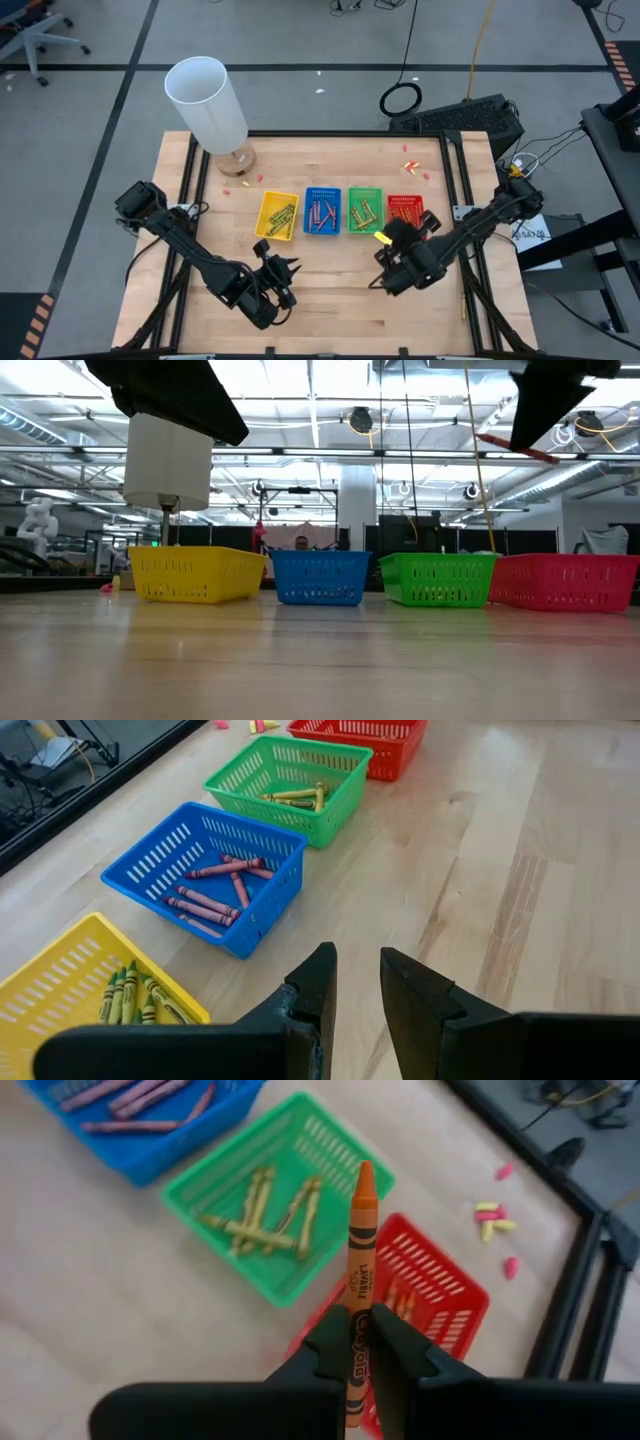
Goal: Sort crayons
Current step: Put the orange crayon into the red bin
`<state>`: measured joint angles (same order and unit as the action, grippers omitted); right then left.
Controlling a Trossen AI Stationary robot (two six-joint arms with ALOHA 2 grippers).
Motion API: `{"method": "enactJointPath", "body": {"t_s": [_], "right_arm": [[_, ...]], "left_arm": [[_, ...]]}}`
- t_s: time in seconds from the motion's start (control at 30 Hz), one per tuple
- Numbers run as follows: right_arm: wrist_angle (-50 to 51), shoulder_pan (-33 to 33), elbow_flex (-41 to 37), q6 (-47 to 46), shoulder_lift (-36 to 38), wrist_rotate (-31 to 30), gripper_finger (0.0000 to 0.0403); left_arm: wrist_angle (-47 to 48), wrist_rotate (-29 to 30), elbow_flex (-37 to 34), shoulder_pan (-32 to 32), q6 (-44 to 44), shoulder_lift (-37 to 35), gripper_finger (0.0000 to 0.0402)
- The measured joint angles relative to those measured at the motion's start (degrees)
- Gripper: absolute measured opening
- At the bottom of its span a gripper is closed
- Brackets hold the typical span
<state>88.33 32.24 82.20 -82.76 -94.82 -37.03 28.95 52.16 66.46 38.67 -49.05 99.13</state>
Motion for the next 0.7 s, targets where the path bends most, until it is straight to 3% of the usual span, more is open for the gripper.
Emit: {"method": "enactJointPath", "body": {"t_s": [0.13, 0.5, 0.7], "right_arm": [[-1.35, -0.71, -3.64, -2.18, -0.05, -1.89, 0.0008], [-2.13, -4.35, -12.34, -6.58, 1.35, 1.34, 0.0009], [-8.50, -5.32, -19.87, -8.42, 4.92, 1.17, 0.0009]], "left_arm": [[0.02, -0.04, 0.00, 0.01, 0.14, 0.00, 0.0080], [0.00, -0.04, 0.00, 0.01, 0.08, 0.00, 0.0080], [0.00, -0.04, 0.00, 0.00, 0.10, 0.00, 0.0080]]}}
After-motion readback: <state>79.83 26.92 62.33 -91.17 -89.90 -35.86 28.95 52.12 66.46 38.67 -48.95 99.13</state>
